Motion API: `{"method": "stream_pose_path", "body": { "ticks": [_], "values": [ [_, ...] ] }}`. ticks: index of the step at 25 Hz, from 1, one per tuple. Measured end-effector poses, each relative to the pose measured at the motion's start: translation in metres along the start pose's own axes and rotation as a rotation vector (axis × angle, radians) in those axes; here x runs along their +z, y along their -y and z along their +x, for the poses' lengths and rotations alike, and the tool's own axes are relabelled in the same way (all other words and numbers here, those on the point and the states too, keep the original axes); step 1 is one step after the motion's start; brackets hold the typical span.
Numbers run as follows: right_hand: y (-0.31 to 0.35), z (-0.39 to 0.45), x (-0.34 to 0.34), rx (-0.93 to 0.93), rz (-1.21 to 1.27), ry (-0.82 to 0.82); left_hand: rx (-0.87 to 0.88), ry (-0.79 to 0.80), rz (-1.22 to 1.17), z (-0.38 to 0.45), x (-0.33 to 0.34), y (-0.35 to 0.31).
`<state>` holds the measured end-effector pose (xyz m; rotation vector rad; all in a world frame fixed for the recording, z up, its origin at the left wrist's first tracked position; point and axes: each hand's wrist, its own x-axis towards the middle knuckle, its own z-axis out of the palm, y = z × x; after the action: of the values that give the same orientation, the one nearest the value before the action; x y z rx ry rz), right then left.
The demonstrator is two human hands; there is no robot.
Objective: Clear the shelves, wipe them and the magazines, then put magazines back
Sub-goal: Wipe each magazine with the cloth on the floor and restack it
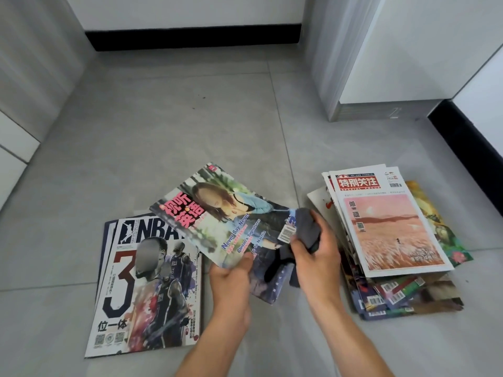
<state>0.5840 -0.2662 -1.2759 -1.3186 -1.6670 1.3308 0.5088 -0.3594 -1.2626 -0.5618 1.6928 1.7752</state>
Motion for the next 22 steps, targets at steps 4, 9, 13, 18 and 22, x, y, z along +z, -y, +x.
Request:
{"method": "stream_pose_path", "body": {
  "ticks": [4,9,13,18,22],
  "values": [
    [-0.009,-0.087,0.009,-0.105,0.024,0.286,0.056,-0.102,-0.026,0.022,-0.006,-0.008],
    [-0.015,-0.071,-0.014,-0.648,-0.460,0.183,-0.095,-0.089,-0.116,0.032,-0.008,-0.008],
    [-0.016,-0.038,-0.011,-0.822,-0.802,0.300,-0.190,0.141,-0.119,0.015,0.005,0.007],
    [-0.006,0.014,-0.055,-0.670,-0.455,0.313,0.037,0.520,0.105,0.017,-0.014,-0.006],
    [0.014,0.034,-0.102,-0.404,-0.136,0.645,0.560,0.294,0.534,0.039,-0.054,-0.042]
  ]
}}
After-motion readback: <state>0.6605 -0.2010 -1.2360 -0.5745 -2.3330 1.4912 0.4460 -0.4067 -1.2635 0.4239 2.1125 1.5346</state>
